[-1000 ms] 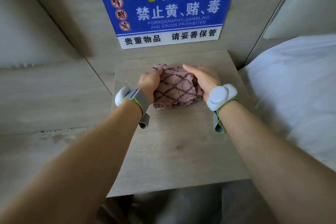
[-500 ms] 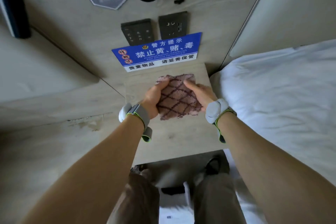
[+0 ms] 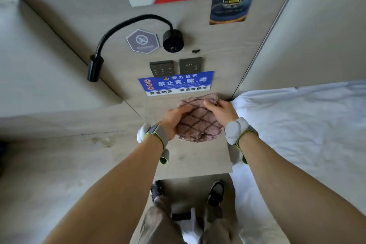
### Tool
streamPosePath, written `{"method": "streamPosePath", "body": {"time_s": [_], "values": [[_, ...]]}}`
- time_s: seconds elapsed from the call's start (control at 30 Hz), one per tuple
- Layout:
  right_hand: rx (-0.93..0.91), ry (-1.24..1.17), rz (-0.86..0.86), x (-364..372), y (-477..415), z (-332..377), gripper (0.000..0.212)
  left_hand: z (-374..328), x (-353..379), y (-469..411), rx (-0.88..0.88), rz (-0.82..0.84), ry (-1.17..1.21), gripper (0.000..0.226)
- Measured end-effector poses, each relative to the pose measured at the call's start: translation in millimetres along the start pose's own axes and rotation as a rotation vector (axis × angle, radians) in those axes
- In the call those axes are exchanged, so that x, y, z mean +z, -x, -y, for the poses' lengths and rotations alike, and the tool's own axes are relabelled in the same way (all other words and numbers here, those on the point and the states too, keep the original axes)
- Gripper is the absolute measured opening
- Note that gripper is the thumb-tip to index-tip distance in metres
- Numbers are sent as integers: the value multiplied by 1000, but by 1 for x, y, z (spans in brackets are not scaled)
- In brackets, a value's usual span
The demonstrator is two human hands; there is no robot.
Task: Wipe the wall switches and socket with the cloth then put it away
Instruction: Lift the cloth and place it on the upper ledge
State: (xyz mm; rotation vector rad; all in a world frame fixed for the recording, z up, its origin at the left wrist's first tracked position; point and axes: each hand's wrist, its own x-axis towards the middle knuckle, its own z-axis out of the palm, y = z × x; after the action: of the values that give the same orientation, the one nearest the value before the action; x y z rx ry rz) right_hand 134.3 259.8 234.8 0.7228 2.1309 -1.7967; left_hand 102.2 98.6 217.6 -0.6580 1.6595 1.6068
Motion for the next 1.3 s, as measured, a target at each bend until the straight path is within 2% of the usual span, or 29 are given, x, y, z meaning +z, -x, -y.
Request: {"method": "streamPosePath", "body": {"time_s": [0.2, 0.27, 0.37, 0.43, 0.57, 0.63, 0.77, 0.9, 0.97, 1.13, 1.3], "values": [[0, -36, 105, 8, 8, 29, 14, -5, -23, 7, -45, 63, 49, 59], [8, -48, 99, 7, 8, 41, 23, -8, -27, 14, -56, 102, 102, 63], [-5, -49, 23, 1, 11, 61, 41, -26, -21, 27, 2, 130, 119, 43], [-42, -62, -45, -6, 15, 73, 43, -41, -12, 35, 53, 105, 108, 27], [-141, -54, -156, -22, 26, 99, 7, -78, -1, 52, 217, -15, 100, 34], [-153, -82, -188, -27, 26, 110, 8, -91, 3, 57, 335, -92, 56, 33], [-275, -62, -238, -38, 27, 139, 10, -120, 11, 73, 517, -202, -12, 50], [-369, -88, -315, -43, 24, 168, 42, -153, 17, 94, 586, -211, 22, 41], [-417, -130, -379, -47, 22, 185, 46, -171, 19, 103, 608, -232, 19, 34], [-597, -36, -511, -46, 15, 229, 29, -212, 17, 117, 815, -327, -31, 23], [-741, -17, -487, -39, 3, 281, 19, -262, 1, 122, 1011, -420, -116, 16]]}}
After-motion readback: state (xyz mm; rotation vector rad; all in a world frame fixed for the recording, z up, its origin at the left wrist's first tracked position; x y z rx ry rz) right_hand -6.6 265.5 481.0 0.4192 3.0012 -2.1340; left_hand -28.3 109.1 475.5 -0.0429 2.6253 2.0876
